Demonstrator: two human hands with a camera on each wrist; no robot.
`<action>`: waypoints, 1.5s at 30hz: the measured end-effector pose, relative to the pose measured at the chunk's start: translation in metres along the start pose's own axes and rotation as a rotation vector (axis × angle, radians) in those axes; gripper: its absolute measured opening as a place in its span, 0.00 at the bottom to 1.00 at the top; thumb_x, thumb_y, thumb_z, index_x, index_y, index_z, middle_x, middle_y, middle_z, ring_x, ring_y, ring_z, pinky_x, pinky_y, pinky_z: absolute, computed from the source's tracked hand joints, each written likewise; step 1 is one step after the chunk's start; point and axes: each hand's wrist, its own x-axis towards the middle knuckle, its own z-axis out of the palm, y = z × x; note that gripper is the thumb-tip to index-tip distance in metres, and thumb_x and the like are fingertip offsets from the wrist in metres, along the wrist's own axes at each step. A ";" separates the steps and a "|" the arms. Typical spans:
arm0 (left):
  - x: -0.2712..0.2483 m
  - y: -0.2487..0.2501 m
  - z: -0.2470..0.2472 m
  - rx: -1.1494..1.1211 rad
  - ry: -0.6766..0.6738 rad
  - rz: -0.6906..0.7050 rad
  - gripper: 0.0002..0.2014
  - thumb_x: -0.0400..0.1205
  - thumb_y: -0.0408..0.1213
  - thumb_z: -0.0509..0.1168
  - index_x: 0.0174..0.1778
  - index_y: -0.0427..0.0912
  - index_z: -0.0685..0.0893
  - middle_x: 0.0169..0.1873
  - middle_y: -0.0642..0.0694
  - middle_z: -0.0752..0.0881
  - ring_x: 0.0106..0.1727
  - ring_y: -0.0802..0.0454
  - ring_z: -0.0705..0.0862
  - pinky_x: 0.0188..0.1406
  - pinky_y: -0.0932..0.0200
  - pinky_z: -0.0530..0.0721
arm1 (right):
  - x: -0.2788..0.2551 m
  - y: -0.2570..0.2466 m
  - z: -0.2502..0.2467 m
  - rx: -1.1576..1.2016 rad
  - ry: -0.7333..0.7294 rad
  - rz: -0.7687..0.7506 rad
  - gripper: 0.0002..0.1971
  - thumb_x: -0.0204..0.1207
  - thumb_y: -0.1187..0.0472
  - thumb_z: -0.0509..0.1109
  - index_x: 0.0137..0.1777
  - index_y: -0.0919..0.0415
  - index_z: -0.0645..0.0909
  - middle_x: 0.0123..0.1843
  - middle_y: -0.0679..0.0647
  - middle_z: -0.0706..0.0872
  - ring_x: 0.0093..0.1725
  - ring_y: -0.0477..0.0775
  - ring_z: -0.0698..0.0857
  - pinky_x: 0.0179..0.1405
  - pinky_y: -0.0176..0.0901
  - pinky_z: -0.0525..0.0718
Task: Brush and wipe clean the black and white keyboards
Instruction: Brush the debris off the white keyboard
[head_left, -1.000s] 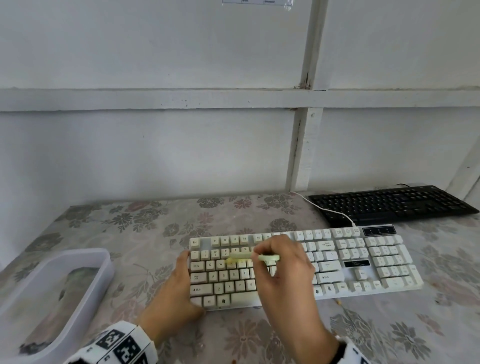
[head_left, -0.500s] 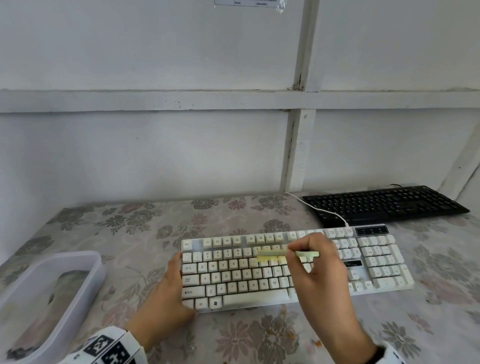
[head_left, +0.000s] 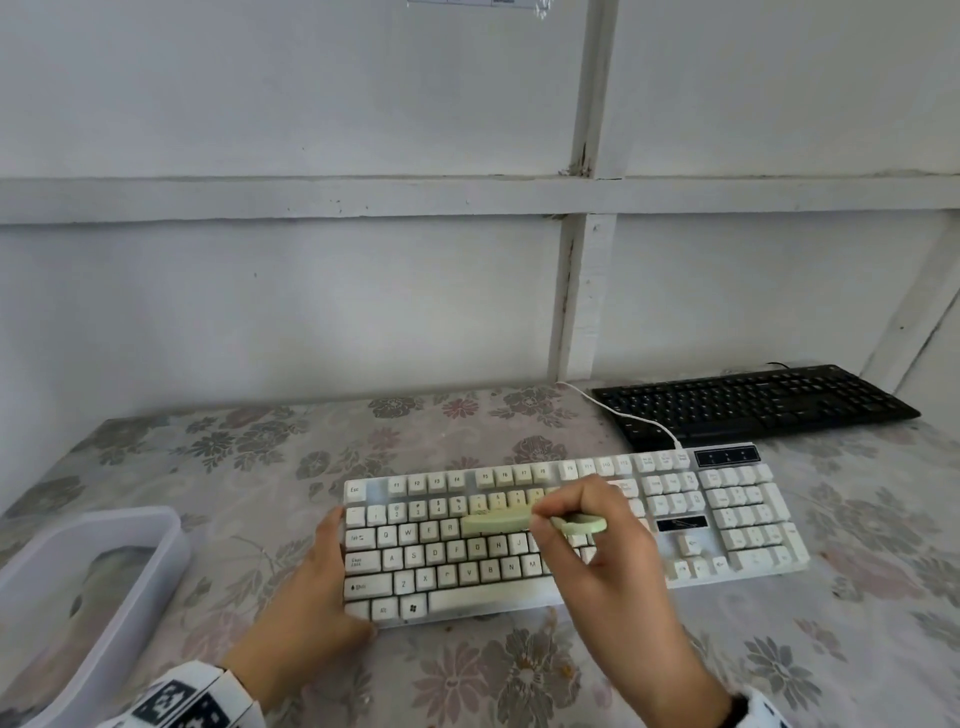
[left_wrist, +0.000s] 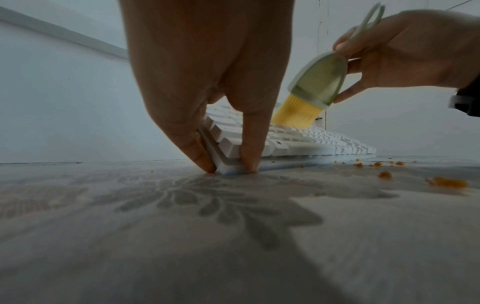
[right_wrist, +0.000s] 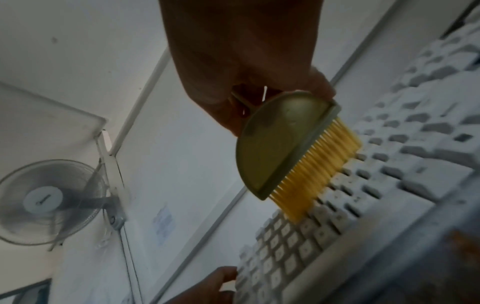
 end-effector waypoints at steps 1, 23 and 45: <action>0.000 -0.001 0.000 0.000 0.001 0.001 0.48 0.65 0.33 0.73 0.66 0.66 0.44 0.59 0.56 0.75 0.51 0.58 0.82 0.41 0.68 0.79 | 0.000 0.003 -0.002 -0.013 0.000 0.020 0.07 0.74 0.60 0.71 0.40 0.45 0.78 0.47 0.41 0.81 0.51 0.45 0.80 0.45 0.27 0.75; 0.000 -0.001 0.000 -0.025 0.015 0.034 0.44 0.63 0.32 0.73 0.60 0.73 0.52 0.56 0.70 0.71 0.52 0.68 0.80 0.44 0.70 0.80 | 0.014 0.025 -0.068 0.059 0.030 0.054 0.11 0.73 0.70 0.72 0.39 0.51 0.81 0.40 0.47 0.84 0.43 0.48 0.82 0.42 0.41 0.78; -0.002 0.009 -0.001 -0.032 -0.006 -0.038 0.48 0.64 0.31 0.75 0.65 0.65 0.48 0.52 0.69 0.71 0.49 0.67 0.79 0.41 0.70 0.76 | 0.027 0.039 -0.108 0.021 0.110 0.158 0.08 0.75 0.67 0.72 0.38 0.54 0.82 0.37 0.46 0.85 0.32 0.45 0.79 0.31 0.27 0.76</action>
